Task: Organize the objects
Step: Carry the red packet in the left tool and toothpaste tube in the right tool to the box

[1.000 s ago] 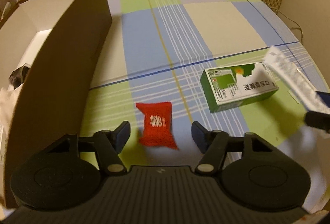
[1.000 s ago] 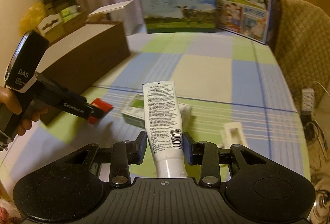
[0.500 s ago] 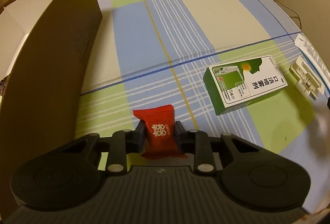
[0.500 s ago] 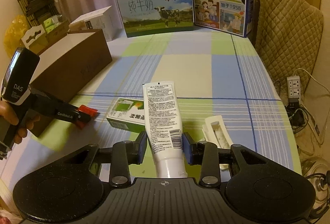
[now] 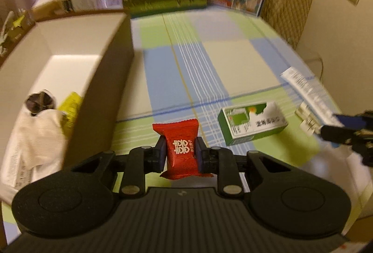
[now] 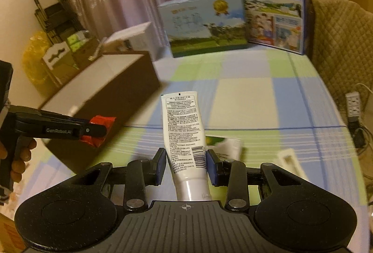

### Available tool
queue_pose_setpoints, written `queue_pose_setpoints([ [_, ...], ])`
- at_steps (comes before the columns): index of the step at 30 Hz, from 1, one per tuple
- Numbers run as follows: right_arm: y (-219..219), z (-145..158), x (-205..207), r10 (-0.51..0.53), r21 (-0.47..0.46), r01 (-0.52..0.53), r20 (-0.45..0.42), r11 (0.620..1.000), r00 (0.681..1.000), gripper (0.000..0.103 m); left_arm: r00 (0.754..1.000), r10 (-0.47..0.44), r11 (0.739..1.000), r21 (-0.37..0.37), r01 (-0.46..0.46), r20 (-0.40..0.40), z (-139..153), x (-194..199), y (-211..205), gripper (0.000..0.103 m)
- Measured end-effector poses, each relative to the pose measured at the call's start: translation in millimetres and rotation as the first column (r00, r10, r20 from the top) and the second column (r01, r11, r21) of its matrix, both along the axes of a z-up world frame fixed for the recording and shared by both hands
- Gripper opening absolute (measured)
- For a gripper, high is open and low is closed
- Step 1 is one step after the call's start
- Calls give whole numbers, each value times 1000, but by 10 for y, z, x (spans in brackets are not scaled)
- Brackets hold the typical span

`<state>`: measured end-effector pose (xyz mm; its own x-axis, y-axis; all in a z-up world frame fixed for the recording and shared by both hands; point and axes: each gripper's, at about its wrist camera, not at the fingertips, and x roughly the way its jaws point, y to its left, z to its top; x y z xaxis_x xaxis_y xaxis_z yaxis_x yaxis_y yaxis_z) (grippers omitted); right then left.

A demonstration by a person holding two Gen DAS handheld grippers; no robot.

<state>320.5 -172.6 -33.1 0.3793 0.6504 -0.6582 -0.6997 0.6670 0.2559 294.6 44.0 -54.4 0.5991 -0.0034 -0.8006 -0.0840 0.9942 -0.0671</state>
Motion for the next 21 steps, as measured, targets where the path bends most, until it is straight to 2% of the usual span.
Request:
queue_pose_setpoints([
  [10,785,201,-336,136,94,-131,-53,987,989,34,986,111,994,-17,-109,126,513,-564,521,21],
  [21,1746,272,-604,207,136,-190,-127,972,970,34,965,202,979,4,-205,166,702,-915,1247,21],
])
